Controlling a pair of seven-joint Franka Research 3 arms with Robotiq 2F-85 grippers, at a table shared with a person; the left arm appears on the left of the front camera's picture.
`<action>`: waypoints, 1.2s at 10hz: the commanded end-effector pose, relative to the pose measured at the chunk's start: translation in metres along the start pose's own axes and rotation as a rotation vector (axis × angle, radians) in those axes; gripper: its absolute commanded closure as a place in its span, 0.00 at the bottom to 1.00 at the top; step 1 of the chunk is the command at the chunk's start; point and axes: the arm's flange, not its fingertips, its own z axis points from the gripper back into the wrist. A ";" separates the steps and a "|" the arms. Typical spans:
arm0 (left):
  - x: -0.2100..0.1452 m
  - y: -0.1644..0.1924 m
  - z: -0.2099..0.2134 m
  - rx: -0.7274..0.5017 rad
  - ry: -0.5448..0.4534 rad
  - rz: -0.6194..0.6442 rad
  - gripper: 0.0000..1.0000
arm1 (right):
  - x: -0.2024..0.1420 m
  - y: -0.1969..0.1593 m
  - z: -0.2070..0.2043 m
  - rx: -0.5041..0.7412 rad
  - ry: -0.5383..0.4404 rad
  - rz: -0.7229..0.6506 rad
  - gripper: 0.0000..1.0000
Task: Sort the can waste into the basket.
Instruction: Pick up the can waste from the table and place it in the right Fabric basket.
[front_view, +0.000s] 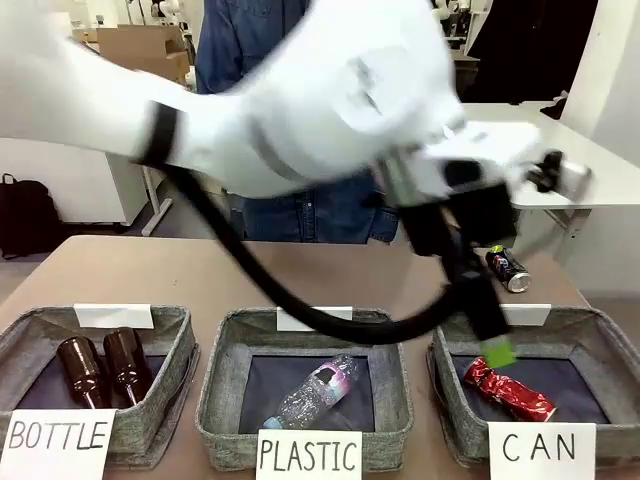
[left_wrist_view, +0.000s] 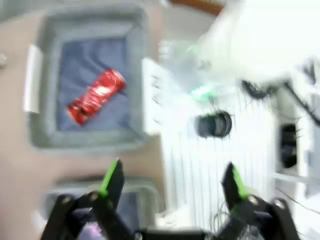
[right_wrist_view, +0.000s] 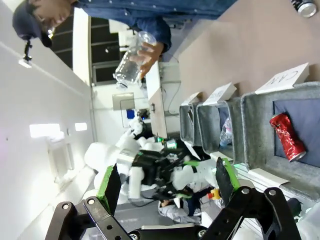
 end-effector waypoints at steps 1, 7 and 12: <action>-0.112 -0.080 0.089 0.003 0.050 -0.022 0.00 | 0.016 0.007 -0.013 -0.038 0.083 -0.002 0.00; -0.363 -0.053 0.246 0.153 -0.360 0.755 0.00 | 0.014 0.055 -0.153 -0.015 0.427 0.009 0.00; -0.493 0.014 0.264 0.006 -1.337 1.260 0.00 | 0.012 0.062 -0.186 -0.030 0.476 -0.072 0.00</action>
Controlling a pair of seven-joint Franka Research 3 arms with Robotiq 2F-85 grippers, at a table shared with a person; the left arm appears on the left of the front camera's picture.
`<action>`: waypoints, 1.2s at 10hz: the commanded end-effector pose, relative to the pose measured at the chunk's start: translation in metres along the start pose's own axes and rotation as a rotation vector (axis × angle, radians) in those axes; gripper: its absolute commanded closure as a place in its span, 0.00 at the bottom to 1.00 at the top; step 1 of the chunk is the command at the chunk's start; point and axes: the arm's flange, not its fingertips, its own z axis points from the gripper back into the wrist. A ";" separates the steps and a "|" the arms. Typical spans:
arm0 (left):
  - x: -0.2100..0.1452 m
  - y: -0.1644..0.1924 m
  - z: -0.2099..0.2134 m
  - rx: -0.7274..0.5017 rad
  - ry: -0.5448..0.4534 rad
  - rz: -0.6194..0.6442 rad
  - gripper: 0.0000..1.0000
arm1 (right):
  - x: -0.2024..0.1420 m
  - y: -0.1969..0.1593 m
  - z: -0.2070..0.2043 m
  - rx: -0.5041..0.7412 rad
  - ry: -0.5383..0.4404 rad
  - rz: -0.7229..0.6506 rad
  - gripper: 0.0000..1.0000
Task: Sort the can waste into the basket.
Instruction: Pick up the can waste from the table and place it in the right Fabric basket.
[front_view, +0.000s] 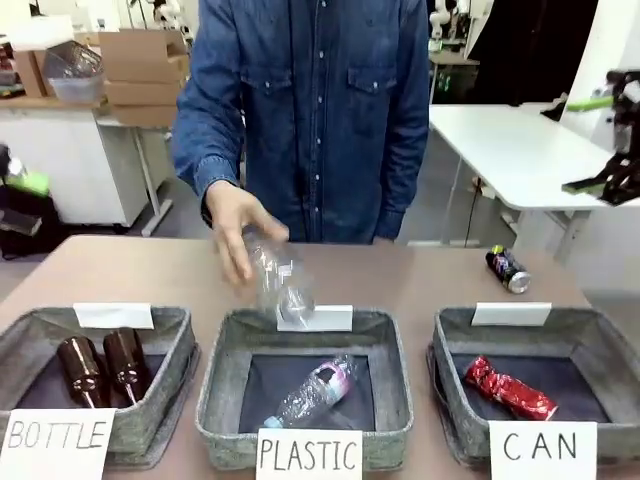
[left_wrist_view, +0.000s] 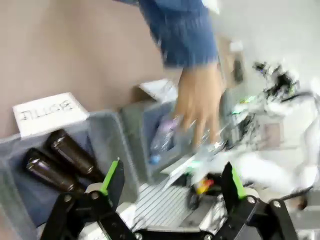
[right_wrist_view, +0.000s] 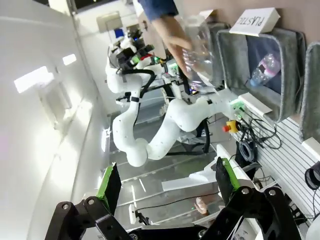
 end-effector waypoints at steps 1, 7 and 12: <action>-0.009 -0.014 0.006 0.091 0.092 -0.111 0.00 | -0.002 0.001 -0.001 0.001 0.010 0.036 0.00; -0.009 -0.014 0.006 0.091 0.092 -0.111 0.00 | -0.002 0.001 -0.001 0.001 0.010 0.036 0.00; -0.009 -0.014 0.006 0.091 0.092 -0.111 0.00 | -0.002 0.001 -0.001 0.001 0.010 0.036 0.00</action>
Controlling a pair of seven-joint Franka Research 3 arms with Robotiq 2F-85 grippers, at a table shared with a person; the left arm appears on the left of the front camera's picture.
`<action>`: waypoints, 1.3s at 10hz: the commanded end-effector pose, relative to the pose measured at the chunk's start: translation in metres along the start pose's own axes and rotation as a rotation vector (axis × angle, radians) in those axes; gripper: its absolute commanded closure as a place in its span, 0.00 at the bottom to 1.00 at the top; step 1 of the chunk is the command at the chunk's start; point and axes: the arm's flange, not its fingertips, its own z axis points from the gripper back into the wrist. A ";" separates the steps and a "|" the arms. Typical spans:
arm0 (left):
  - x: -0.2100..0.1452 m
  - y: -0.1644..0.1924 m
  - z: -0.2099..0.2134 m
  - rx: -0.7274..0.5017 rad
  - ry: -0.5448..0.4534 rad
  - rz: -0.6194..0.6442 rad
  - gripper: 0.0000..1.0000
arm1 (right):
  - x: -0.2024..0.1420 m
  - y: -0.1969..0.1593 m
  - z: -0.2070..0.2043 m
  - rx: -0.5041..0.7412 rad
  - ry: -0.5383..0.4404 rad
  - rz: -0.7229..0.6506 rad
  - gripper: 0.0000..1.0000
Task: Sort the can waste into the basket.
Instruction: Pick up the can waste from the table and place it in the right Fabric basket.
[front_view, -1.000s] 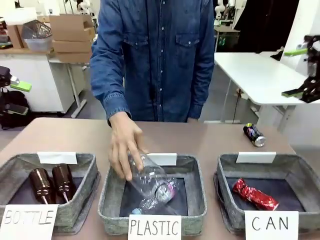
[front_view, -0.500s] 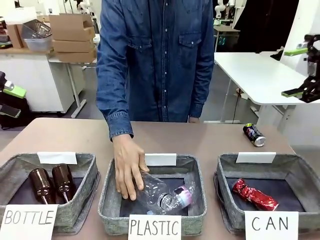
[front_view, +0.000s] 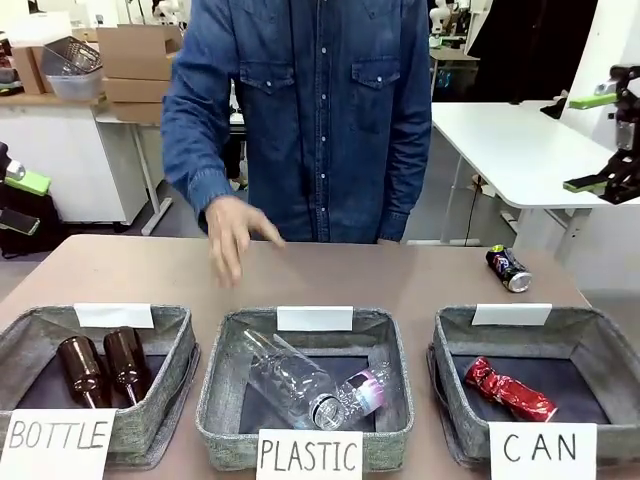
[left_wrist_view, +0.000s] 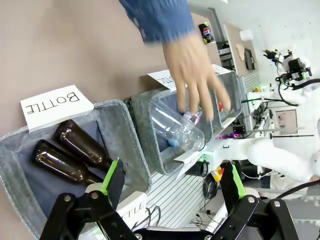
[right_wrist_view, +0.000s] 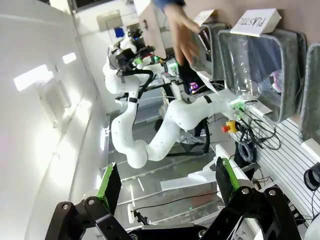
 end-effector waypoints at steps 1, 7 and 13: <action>0.000 0.002 0.002 -0.003 0.001 -0.016 0.00 | 0.000 0.000 0.000 0.000 0.000 0.000 0.00; 0.000 0.002 0.002 -0.003 0.001 -0.016 0.00 | 0.091 -0.020 -0.034 -1.598 -1.098 -0.272 0.00; 0.000 0.002 0.002 -0.003 0.001 -0.016 0.00 | 0.145 -0.029 -0.057 -1.454 -0.570 0.143 0.00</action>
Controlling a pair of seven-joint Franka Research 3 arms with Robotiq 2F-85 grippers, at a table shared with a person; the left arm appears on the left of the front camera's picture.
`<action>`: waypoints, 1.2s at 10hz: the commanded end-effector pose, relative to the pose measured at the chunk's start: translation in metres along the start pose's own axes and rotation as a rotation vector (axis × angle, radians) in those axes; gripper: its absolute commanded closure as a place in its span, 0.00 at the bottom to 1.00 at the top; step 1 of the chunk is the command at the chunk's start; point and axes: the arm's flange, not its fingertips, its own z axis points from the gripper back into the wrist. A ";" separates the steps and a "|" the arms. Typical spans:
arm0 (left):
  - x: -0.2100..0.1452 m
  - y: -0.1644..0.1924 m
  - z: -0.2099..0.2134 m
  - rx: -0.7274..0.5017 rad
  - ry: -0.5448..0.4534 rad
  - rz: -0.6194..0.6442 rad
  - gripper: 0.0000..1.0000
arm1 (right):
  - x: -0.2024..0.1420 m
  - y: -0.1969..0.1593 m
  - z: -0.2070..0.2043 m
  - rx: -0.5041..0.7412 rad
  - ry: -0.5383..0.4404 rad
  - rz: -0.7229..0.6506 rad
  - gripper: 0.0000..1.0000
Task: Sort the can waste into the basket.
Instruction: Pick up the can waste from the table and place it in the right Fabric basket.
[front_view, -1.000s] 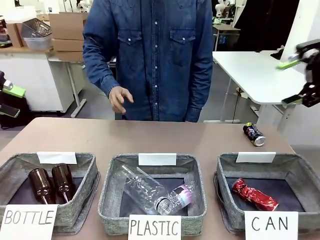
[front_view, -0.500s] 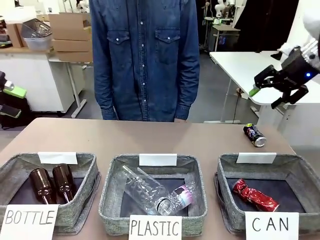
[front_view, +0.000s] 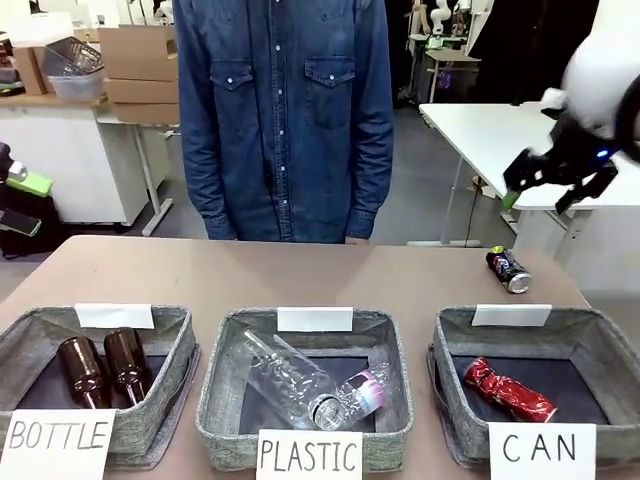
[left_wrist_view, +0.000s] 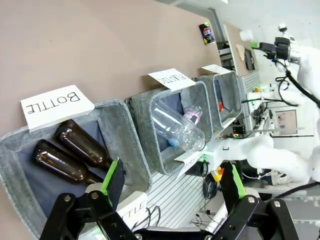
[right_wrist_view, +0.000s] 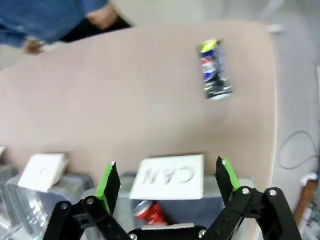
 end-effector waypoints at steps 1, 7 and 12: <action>-0.001 0.000 0.002 -0.003 0.000 -0.019 0.00 | 0.042 -0.007 -0.060 -0.270 0.026 -0.011 0.00; -0.001 0.000 0.002 -0.003 0.000 -0.019 0.00 | 0.069 -0.047 -0.173 -0.087 0.214 -0.027 0.00; -0.001 0.000 0.002 -0.003 0.000 -0.019 0.00 | 0.074 -0.048 -0.225 -0.048 0.215 -0.034 0.00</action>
